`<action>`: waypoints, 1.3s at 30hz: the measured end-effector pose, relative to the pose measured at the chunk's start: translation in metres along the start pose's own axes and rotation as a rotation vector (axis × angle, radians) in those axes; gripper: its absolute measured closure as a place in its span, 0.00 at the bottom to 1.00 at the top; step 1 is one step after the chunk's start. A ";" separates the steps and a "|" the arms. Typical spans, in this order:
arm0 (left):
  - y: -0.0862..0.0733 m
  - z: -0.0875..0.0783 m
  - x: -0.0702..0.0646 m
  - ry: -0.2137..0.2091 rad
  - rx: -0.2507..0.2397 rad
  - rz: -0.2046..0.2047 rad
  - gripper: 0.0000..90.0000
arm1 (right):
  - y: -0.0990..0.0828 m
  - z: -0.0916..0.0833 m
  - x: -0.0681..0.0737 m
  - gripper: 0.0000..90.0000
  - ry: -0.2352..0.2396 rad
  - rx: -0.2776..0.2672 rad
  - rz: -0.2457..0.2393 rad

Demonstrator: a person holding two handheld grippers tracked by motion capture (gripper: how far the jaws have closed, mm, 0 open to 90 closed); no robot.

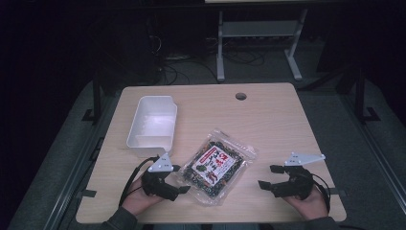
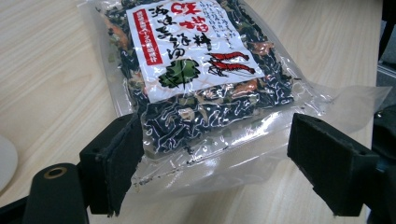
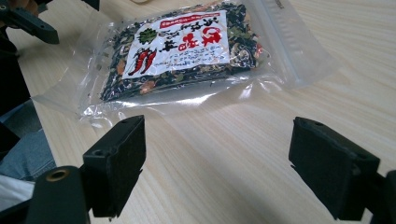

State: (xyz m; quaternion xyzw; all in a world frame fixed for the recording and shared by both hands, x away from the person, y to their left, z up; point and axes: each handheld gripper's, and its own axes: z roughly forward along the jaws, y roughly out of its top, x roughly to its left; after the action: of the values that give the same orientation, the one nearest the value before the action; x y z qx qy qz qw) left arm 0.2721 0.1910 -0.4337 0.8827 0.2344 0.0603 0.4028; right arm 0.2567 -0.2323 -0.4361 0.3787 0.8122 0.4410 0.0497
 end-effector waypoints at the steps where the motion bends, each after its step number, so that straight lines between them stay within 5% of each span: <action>1: 0.001 0.000 0.000 0.001 0.000 0.002 0.20 | 0.002 0.001 0.000 0.20 0.002 0.001 0.000; 7: 0.003 0.001 0.001 0.013 0.010 0.010 0.21 | 0.019 0.008 -0.002 0.20 -0.013 0.020 -0.031; 21: 0.007 0.007 0.005 0.039 0.019 0.014 0.26 | 0.058 0.019 -0.021 0.22 -0.021 0.005 -0.014; 27: 0.007 0.008 0.010 0.059 0.019 0.001 0.31 | 0.072 0.035 -0.037 0.25 -0.060 0.051 0.051; 39: 0.005 0.014 0.014 0.056 0.057 -0.006 0.35 | 0.071 0.056 -0.054 0.33 -0.159 0.124 0.103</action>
State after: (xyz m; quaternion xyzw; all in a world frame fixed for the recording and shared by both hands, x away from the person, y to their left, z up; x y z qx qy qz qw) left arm 0.2905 0.1844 -0.4405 0.8910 0.2499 0.0773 0.3711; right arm 0.3594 -0.2069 -0.4300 0.4560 0.8109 0.3605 0.0676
